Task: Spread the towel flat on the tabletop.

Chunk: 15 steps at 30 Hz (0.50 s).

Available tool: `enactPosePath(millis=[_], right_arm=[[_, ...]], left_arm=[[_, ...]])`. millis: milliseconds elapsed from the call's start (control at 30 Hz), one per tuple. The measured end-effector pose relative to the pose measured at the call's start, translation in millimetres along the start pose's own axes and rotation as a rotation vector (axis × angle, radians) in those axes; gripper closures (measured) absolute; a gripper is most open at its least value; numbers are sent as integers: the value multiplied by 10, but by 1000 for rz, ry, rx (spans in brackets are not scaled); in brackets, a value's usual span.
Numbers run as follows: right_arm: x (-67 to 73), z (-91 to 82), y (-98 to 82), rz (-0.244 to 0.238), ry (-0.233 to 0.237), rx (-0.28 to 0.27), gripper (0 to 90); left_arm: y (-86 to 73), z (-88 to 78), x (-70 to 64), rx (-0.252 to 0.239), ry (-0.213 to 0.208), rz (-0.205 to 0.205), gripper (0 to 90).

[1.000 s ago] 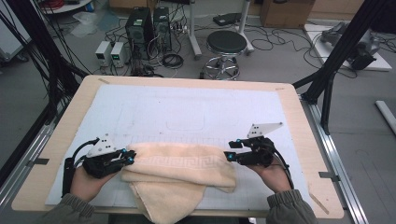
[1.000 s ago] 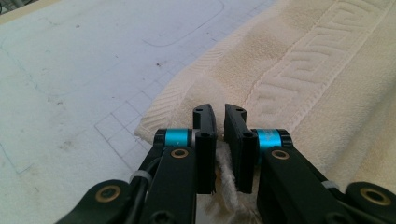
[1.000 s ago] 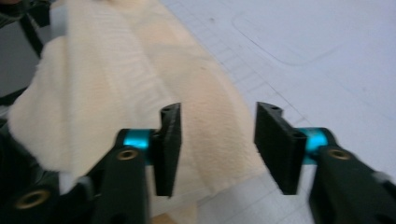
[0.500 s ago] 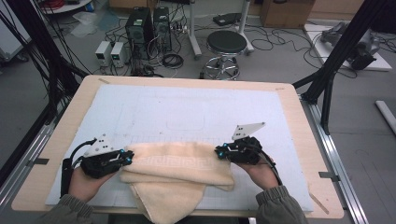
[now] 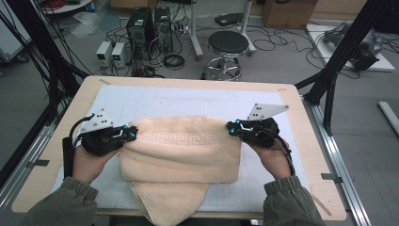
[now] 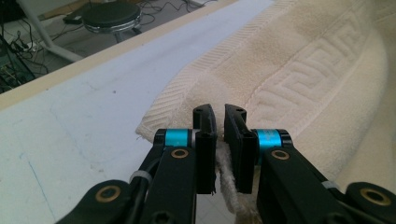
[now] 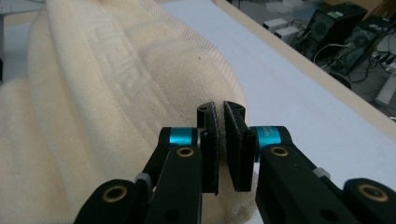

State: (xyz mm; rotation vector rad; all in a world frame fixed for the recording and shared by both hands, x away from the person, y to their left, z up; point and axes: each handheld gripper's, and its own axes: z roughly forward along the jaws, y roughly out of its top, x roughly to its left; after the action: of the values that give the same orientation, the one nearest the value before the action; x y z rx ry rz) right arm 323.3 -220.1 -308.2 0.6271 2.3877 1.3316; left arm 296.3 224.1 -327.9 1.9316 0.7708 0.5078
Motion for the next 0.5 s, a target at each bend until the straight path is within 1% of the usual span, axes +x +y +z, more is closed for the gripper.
enactPosePath(millis=[33, 100, 167, 200, 300, 333, 367, 400, 433, 500], right_arm=[[-4, -9, 6, 0, 6, -5, 849], [20, 7, -1, -7, 19, 15, 849], [62, 39, -47, -9, 43, 35, 849], [84, 60, -79, -9, 54, 45, 849], [151, 136, -229, -4, 97, 68, 849], [186, 159, -290, 6, 117, 80, 848], [221, 179, -346, 5, 125, 101, 849], [258, 198, -407, 4, 139, 96, 849], [302, 212, -476, 19, 156, 102, 849], [342, 233, -561, 26, 172, 104, 849]], left_arm=[[5, 1, 0, 5, 0, 1, 827], [-19, 25, -18, 22, -1, 13, 827], [-85, 47, -44, 39, -10, 17, 827], [-133, 58, -62, 46, -16, 11, 827], [-306, 74, -129, 86, -34, 18, 827], [-369, 61, -156, 95, -39, 22, 827], [-432, 42, -186, 101, -47, 16, 827], [-506, 16, -210, 110, -58, 15, 827], [-548, 0, -223, 114, -62, 8, 827], [-639, -31, -247, 130, -85, -13, 827]])
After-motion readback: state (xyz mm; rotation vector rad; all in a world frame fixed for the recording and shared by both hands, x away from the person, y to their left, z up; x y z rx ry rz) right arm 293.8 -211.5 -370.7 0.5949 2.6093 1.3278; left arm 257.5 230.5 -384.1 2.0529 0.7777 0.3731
